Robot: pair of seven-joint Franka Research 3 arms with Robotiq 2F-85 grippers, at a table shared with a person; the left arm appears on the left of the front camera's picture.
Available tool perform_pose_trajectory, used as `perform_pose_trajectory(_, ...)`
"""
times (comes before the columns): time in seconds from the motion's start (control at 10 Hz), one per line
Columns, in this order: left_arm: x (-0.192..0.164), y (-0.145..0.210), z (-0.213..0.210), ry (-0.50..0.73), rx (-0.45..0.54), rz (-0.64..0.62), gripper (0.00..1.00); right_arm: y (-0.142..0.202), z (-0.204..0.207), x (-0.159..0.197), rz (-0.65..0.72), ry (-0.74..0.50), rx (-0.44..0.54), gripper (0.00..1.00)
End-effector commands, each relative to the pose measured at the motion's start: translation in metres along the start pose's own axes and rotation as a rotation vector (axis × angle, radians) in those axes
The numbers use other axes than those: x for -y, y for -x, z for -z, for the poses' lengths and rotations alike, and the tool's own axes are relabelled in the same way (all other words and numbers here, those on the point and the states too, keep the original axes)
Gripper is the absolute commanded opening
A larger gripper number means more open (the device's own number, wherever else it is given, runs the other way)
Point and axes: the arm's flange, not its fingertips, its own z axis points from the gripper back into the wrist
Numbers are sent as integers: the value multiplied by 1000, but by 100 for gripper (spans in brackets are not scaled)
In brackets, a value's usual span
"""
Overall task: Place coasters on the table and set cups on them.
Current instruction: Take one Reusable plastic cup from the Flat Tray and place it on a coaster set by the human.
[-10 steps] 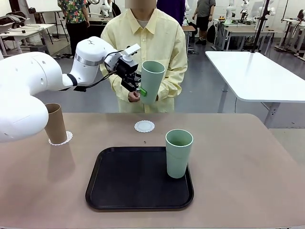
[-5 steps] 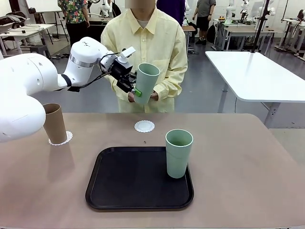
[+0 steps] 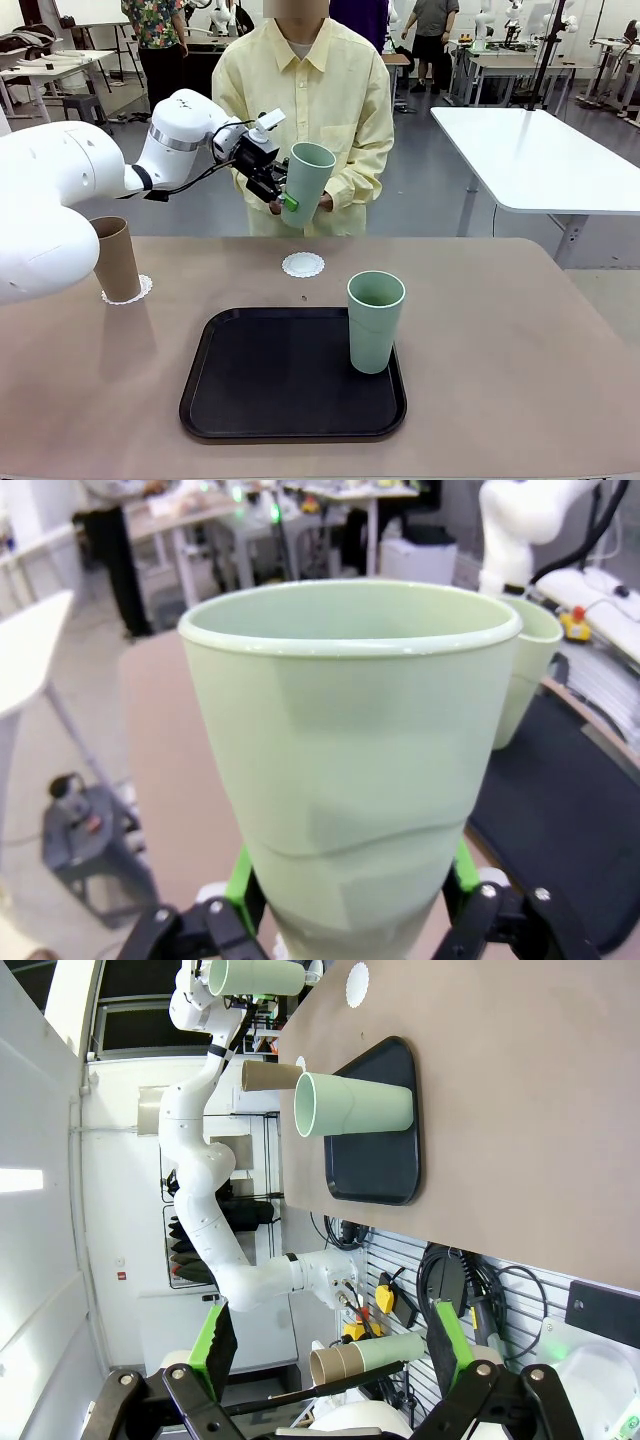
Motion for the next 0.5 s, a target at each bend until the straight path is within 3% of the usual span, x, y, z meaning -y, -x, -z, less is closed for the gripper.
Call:
perform_pose_trajectory(0.0,14,9,5,35,32,-40,83,-2,0,1,-19,-19,0,100)
perform_pose_trajectory(0.4,10,26,12,83,57,-59,83,-2,0,1,-19,-19,0,100)
